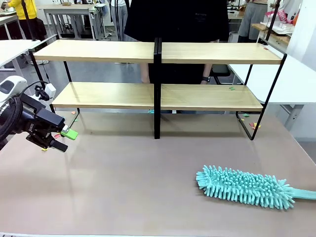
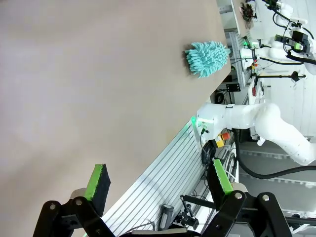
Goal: Clean the shelves.
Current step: Place the Duster on the table.
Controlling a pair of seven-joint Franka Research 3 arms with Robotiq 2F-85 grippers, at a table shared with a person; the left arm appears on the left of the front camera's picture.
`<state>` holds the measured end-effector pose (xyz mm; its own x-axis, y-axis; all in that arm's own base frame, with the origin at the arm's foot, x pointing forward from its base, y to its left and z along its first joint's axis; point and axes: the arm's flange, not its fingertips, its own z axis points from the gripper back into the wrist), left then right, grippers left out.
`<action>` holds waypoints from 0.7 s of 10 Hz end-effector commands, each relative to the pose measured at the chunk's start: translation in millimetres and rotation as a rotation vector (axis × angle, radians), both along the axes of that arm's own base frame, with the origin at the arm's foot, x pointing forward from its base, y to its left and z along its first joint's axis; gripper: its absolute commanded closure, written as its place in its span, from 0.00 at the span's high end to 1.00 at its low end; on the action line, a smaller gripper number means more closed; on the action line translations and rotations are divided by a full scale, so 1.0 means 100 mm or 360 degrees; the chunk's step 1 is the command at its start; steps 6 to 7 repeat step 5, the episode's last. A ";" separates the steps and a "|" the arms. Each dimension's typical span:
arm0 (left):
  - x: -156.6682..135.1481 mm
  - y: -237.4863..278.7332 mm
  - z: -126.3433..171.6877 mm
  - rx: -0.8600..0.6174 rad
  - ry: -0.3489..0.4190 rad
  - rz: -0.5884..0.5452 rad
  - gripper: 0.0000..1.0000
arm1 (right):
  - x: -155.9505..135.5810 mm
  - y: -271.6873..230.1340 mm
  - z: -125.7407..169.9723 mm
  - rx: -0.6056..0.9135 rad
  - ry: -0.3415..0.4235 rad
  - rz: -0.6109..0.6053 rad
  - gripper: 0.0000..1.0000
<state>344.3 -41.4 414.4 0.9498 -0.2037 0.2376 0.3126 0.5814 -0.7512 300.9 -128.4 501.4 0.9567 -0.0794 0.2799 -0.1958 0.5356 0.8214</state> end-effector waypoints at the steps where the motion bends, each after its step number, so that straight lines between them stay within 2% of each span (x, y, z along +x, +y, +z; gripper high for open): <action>1: 0.02 -0.01 0.00 -0.0044 -0.0027 -0.0008 1.00 | 0.04 0.00 0.00 -0.0009 -0.0043 -0.0017 1.00; 7: 0.02 -0.01 0.00 -0.0044 -0.0027 -0.0008 1.00 | 0.04 0.00 0.00 -0.0009 -0.0043 -0.0017 1.00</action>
